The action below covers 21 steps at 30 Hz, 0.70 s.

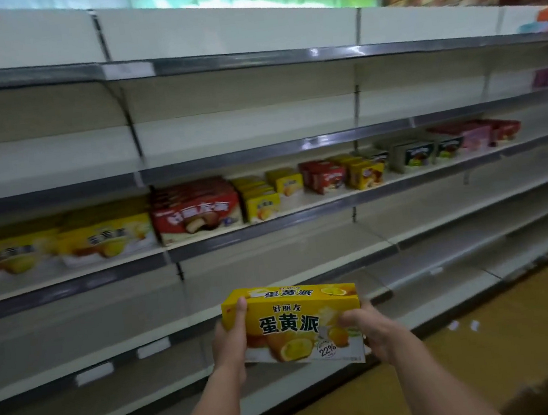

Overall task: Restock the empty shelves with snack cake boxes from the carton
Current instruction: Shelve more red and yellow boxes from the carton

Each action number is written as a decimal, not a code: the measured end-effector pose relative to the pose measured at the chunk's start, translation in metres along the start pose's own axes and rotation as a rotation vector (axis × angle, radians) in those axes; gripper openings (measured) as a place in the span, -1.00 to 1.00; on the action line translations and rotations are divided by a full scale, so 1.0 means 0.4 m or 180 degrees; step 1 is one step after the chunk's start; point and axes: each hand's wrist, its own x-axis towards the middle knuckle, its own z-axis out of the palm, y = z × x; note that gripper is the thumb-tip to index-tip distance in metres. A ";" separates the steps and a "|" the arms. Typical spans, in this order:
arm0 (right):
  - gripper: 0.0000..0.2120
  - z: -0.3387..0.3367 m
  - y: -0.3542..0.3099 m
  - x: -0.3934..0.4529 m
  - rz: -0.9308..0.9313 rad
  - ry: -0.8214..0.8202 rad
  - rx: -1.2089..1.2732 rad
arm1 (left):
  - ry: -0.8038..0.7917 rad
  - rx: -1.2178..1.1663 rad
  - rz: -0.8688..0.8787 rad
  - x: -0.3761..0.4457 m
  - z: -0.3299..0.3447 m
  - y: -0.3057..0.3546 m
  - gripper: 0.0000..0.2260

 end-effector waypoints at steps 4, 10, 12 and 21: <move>-0.55 0.235 -0.058 0.023 -0.0200 -0.0379 -0.0098 | 0.0316 -0.0195 0.0128 0.024 -0.223 0.065 -0.55; -0.48 0.578 -0.119 0.054 -0.0678 -0.0624 -0.0312 | 0.0706 -0.0195 0.0391 0.073 -0.520 0.162 -0.32; -0.40 0.676 -0.132 0.076 -0.0721 -0.0813 -0.0308 | 0.0836 -0.0120 0.0404 0.092 -0.611 0.185 -0.42; -0.55 1.016 -0.211 0.191 -0.0995 -0.0813 -0.0664 | 0.1325 -0.0103 0.0318 0.202 -0.883 0.257 -0.51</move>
